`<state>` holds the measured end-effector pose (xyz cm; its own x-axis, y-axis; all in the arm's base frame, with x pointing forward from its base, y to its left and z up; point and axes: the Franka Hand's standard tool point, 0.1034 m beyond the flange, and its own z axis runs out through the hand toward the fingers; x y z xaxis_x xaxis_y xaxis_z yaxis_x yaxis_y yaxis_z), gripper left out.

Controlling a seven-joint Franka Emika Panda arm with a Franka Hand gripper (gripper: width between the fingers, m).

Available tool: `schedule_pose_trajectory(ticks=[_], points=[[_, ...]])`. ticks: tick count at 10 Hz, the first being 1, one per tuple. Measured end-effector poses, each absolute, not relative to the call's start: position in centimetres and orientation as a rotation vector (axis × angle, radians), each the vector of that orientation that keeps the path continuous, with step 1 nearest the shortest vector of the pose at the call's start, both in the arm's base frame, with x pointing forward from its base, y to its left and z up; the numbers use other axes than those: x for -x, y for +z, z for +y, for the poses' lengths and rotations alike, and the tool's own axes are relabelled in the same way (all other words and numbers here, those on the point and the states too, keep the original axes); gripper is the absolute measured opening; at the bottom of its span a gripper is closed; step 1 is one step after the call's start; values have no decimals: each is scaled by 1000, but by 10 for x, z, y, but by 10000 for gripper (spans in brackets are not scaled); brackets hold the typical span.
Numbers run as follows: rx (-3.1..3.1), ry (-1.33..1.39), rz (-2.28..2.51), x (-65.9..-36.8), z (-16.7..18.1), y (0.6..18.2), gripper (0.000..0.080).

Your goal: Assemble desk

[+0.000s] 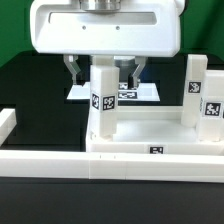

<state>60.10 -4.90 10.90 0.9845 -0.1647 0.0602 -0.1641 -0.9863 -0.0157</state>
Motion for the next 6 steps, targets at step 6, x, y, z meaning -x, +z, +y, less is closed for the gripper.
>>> schedule_pose_trajectory(ticks=[6], points=[[3137, -126, -391, -605, -49, 109, 649]])
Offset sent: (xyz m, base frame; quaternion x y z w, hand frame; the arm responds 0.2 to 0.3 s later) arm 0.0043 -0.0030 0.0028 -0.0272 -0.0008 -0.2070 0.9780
